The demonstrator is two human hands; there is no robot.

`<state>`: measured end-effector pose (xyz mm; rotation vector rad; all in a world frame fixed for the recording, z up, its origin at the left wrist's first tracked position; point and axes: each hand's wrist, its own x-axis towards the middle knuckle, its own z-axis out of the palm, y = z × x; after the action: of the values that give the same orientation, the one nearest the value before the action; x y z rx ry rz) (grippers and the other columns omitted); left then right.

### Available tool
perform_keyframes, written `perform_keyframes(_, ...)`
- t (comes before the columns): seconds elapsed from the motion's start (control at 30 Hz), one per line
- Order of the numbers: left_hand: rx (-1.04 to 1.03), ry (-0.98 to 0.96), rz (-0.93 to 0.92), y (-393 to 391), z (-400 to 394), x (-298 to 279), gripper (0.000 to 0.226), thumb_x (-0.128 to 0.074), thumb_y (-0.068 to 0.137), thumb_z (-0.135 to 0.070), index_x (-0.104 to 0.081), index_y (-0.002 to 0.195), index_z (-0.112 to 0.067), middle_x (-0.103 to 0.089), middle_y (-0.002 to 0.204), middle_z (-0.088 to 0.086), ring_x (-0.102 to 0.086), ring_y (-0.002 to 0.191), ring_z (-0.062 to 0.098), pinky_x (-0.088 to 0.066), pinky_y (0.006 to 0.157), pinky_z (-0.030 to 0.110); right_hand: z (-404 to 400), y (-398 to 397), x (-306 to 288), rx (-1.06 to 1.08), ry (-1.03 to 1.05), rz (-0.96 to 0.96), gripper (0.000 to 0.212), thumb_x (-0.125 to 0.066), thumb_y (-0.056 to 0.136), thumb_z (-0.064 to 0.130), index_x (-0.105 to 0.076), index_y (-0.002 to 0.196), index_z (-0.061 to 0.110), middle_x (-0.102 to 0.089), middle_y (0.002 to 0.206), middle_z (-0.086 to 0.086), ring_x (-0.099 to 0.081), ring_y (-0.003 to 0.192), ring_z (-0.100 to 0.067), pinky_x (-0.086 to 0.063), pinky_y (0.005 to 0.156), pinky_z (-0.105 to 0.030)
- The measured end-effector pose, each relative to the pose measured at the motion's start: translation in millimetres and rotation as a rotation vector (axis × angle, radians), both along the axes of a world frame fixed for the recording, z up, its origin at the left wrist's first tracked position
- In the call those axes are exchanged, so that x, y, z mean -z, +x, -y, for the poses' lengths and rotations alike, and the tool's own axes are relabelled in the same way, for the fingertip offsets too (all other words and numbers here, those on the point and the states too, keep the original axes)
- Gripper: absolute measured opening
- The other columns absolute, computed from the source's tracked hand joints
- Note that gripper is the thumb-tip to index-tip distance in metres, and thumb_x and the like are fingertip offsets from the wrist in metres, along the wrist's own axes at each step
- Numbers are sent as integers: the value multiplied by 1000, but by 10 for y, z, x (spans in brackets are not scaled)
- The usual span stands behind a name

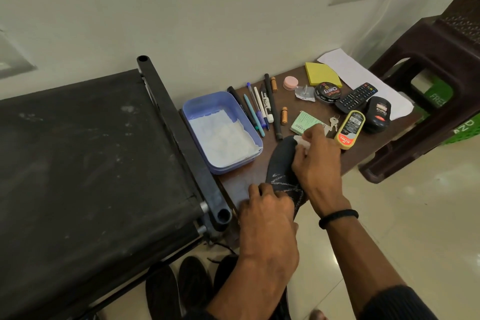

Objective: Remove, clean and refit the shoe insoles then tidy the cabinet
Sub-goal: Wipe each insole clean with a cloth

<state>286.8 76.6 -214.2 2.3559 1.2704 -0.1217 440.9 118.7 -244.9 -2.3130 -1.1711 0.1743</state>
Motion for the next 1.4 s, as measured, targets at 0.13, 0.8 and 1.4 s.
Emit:
perform_keyframes(0.13, 0, 0, -20, 36, -15, 14, 45, -63, 97, -41, -56, 133, -16, -48, 139, 11, -37, 131, 29, -50, 99, 43, -23, -58, -10, -130, -114, -27, 28, -55, 100, 13, -45, 126, 15, -55, 131, -16, -50, 114, -28, -46, 81, -33)
perform_keyframes(0.8, -51, 49, 38, 57, -6, -6, 48, -68, 90, -35, -56, 132, -17, -49, 137, 7, -38, 127, 27, -47, 97, 37, 438, 232, -82, -48, -83, 14, 25, -78, 88, 19, -55, 99, 19, -71, 99, -1, -63, 88, -16, -48, 65, -25)
perform_keyframes(1.4, -63, 46, 114, 32, -61, -14, 36, -65, 93, -40, -58, 123, -22, -54, 131, 2, -41, 124, 24, -45, 100, 37, 788, -276, -128, -173, -135, 61, 20, -76, 91, 21, -57, 98, 18, -68, 85, -1, -62, 73, -18, -42, 57, -19)
